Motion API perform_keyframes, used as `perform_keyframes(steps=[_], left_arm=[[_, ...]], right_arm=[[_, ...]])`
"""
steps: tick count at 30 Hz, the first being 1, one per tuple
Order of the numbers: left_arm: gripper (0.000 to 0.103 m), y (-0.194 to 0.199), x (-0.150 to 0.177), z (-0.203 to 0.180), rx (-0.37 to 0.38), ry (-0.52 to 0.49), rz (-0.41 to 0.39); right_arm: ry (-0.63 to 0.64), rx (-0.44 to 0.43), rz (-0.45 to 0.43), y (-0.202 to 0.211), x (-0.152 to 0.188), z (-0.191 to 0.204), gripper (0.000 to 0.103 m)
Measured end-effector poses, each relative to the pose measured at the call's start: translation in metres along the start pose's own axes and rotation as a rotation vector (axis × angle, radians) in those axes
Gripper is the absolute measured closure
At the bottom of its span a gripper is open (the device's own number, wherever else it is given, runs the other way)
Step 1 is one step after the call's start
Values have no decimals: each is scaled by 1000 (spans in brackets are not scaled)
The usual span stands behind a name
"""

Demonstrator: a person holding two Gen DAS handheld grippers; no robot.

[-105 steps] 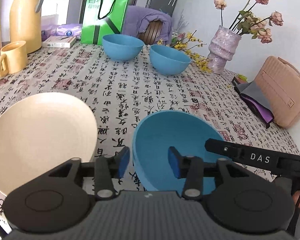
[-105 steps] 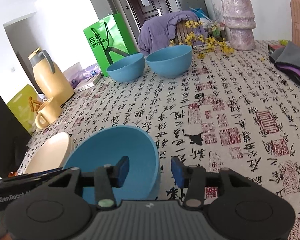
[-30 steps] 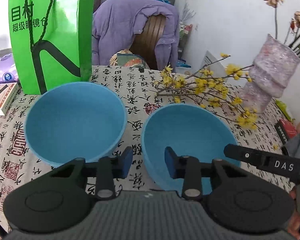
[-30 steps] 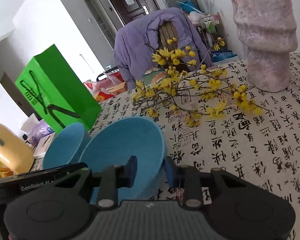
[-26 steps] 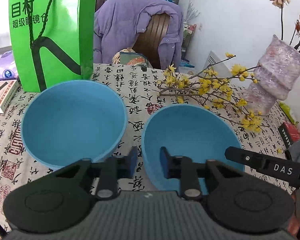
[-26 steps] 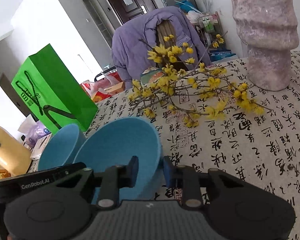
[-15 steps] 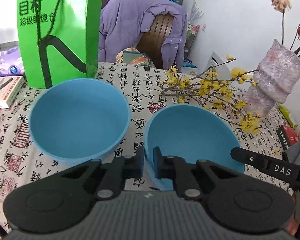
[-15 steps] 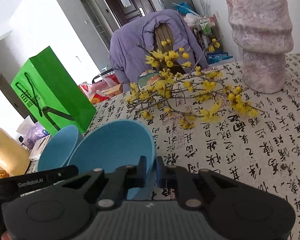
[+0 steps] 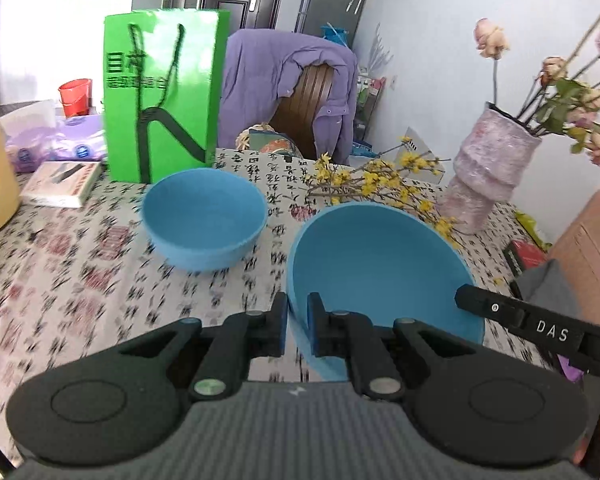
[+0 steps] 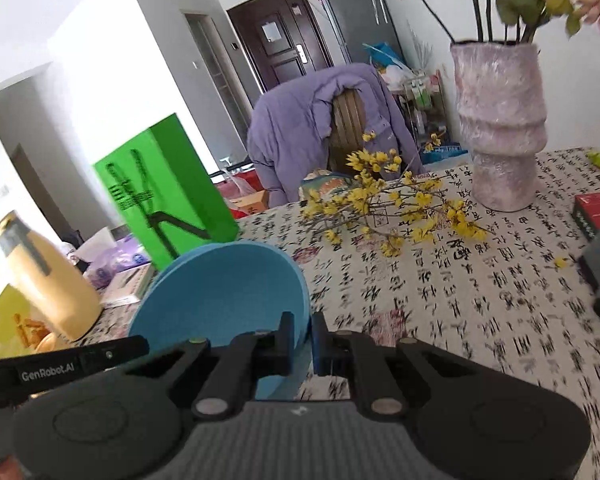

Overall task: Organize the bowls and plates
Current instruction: 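Lift the blue bowl and lower it into the placed blue bowl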

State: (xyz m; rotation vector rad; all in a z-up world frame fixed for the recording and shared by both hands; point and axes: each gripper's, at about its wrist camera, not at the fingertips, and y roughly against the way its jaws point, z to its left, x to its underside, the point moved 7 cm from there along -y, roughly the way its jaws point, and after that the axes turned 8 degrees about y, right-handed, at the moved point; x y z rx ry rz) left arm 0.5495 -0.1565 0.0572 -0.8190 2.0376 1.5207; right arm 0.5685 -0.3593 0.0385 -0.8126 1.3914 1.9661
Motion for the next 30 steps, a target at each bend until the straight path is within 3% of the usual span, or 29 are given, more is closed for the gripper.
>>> perform_keyframes(steps=[12,20,30], left_arm=[[92,119,85,21,14,38,-38],[92,172,152,38,15,56,-71],[92,231,228,53,-2,80,-170]], right_arm=[[25,-29,-38,112,71,51,94],[45,-36,-66,170,134,75,94],[48,-64,-79,220,212,97,94]])
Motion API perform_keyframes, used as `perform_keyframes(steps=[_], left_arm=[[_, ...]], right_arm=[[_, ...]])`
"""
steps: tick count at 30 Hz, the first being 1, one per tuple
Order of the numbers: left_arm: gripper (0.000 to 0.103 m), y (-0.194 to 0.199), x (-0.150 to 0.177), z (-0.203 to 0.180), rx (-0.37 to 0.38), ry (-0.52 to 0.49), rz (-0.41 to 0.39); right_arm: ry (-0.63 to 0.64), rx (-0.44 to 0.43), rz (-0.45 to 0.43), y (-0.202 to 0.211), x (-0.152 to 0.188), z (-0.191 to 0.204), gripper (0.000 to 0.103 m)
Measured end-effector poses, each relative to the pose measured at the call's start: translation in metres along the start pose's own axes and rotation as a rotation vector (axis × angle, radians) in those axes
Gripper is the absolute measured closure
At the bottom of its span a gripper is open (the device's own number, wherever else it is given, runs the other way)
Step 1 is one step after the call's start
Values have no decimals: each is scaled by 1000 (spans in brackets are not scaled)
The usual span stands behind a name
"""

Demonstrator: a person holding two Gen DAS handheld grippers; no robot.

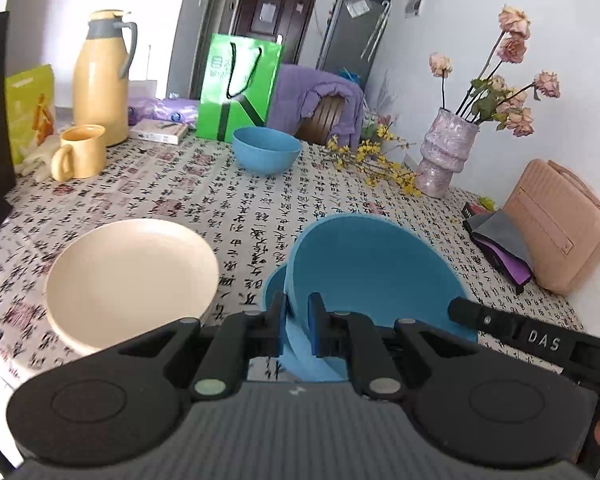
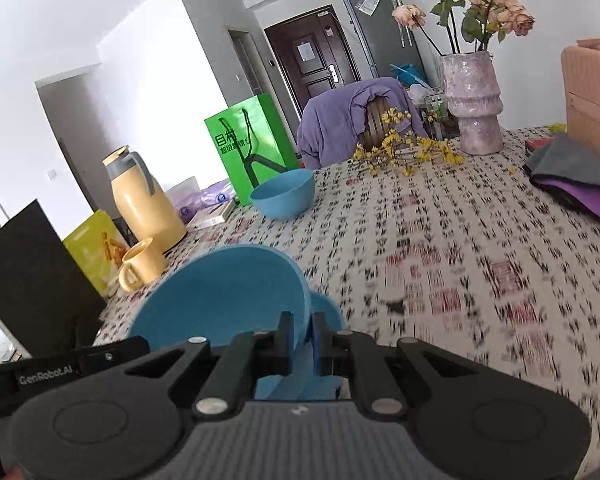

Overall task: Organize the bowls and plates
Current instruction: 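Lift the blue bowl and lower it into the placed blue bowl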

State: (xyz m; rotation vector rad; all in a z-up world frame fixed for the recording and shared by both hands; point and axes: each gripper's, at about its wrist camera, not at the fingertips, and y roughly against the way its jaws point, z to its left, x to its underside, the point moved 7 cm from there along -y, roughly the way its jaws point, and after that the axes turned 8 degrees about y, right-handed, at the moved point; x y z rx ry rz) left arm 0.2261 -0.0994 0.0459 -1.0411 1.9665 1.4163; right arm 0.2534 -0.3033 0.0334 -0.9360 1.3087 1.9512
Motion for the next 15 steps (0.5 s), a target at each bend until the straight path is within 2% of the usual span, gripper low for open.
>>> perform_keyframes(steps=[7,15], left_arm=[[93,23,22,6,-10,8,-26],[93,30,20,4,-10,5,-58]], right_arm=[[-5,-15,-12,23,26,10,94],[6,-12,-29,34,29,16,93]])
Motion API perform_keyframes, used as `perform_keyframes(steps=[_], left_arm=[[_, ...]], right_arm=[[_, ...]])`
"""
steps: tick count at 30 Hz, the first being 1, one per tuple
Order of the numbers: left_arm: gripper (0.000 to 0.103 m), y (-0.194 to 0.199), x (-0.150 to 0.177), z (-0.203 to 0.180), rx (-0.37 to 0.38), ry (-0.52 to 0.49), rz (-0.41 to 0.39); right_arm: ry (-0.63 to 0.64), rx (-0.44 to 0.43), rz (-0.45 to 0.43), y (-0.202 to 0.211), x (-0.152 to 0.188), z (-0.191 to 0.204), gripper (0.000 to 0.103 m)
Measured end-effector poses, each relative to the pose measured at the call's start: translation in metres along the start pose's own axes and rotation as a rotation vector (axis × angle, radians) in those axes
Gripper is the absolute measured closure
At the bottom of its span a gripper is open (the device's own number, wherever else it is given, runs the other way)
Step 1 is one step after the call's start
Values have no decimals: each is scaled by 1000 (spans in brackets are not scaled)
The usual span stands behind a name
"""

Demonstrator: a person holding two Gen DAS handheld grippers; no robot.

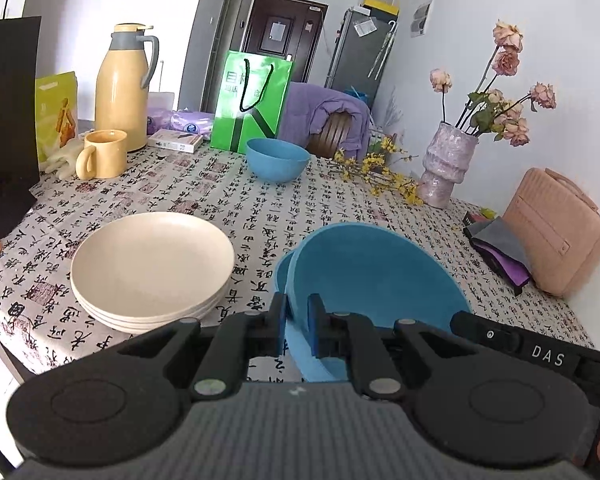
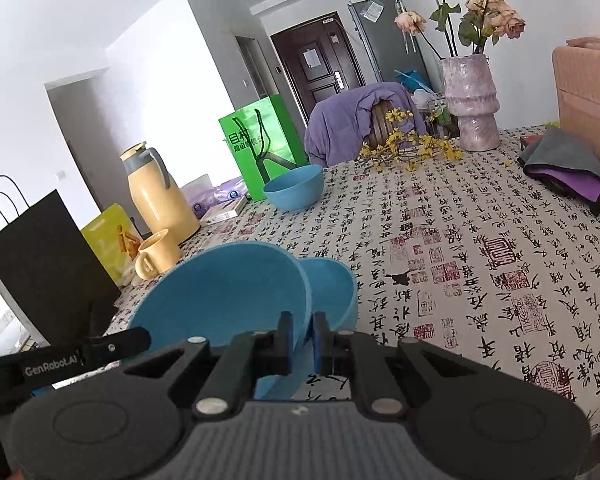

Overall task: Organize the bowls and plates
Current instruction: 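Lift the blue bowl and lower it into the placed blue bowl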

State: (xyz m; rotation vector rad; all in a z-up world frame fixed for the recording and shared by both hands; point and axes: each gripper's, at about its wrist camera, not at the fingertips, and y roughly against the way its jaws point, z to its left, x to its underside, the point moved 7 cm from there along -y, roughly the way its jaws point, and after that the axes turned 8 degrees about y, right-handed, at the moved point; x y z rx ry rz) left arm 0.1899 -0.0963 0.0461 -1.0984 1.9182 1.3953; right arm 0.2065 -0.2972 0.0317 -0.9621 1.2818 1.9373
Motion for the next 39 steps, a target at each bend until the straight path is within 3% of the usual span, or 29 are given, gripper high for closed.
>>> perform_keyframes(steps=[8,14,20,24,32,39], left_arm=[[93,-16,-20,-6,23,20,2],[93,-45,-36,-5,26,40,46],[93,-74,-45,2,14,56,130],[92,-93,-49,8,15,51,227],[92,-115,-55,14,12,48,286],[92,-133,-47,20,11,48,332]], right_arm=[[0,11,-19,-9,-19,-6,93],[2,13,5,-36,-40,-14,93],[-10,1,81,-68,-51,-23,92],[-3,-4,150,-86,-59,-26,92],[25,0,258,-115,-62,-26,91],[33,25,291,-130,-53,-27,90]])
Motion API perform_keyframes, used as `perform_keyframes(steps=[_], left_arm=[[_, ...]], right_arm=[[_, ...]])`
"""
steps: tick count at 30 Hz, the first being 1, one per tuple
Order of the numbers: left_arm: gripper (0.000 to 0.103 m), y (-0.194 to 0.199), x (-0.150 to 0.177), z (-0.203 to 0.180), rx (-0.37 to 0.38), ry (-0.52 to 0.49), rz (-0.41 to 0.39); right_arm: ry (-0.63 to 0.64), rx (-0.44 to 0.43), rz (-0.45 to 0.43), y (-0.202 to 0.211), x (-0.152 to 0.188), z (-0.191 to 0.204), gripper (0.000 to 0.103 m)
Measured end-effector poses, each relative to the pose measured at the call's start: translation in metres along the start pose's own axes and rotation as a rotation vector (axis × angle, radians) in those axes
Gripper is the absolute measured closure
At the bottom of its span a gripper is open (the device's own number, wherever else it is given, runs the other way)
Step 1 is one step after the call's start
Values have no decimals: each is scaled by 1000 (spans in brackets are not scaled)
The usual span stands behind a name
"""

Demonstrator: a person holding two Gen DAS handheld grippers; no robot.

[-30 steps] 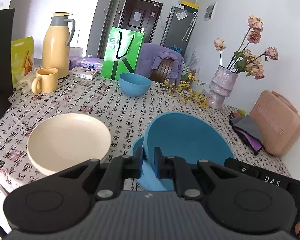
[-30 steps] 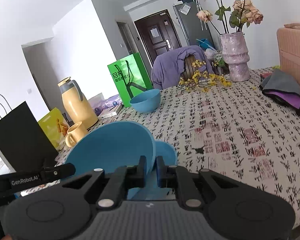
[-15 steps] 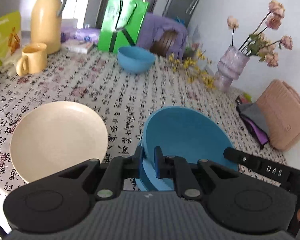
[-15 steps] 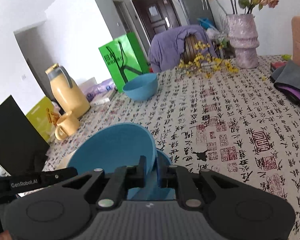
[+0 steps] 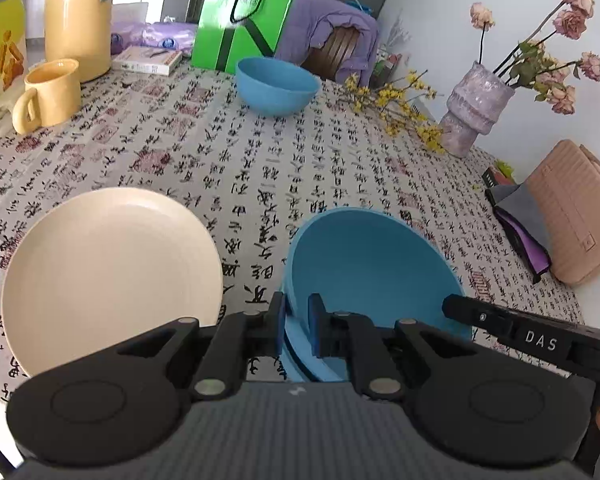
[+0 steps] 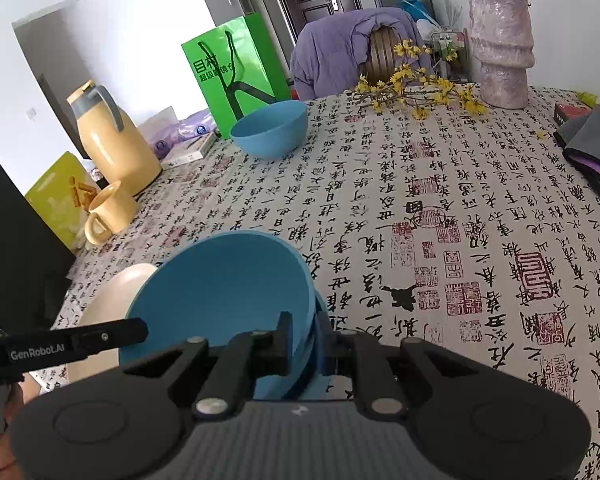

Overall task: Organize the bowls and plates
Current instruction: 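Lift the blue bowl and lower it into the placed blue bowl, then open both grippers to release the nested blue bowl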

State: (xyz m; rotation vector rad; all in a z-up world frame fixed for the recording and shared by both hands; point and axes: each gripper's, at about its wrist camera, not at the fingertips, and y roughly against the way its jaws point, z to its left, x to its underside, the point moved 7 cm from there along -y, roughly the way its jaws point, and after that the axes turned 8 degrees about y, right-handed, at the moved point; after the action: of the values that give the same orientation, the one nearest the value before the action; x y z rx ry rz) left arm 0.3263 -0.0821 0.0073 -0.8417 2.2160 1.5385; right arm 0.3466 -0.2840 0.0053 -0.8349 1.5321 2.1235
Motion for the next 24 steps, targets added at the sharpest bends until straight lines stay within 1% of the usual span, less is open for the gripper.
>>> perform_keyframes(steps=[5,11,13,17,18,21,24], left_arm=[[92,-4,2,0,1,-14,5],[92,3,4,0,14,-21,-3],[92,3,5,0,16,-20,-1],[91,2,12,1,24,-29,13],[91,3,13,0,32,-35,13],[90,7,16,-2,46,-59,3],[90,13,17,-4,62,-81,-15]], right_arm=[[15,10,2,-2,0,-1,89],[46,23,-1,3,4,4,89],[47,17,-1,4,5,5,86],[43,22,7,3,8,4,84],[40,20,5,4,9,4,82],[39,22,-3,8,10,4,79],[43,27,-11,11,9,5,78]])
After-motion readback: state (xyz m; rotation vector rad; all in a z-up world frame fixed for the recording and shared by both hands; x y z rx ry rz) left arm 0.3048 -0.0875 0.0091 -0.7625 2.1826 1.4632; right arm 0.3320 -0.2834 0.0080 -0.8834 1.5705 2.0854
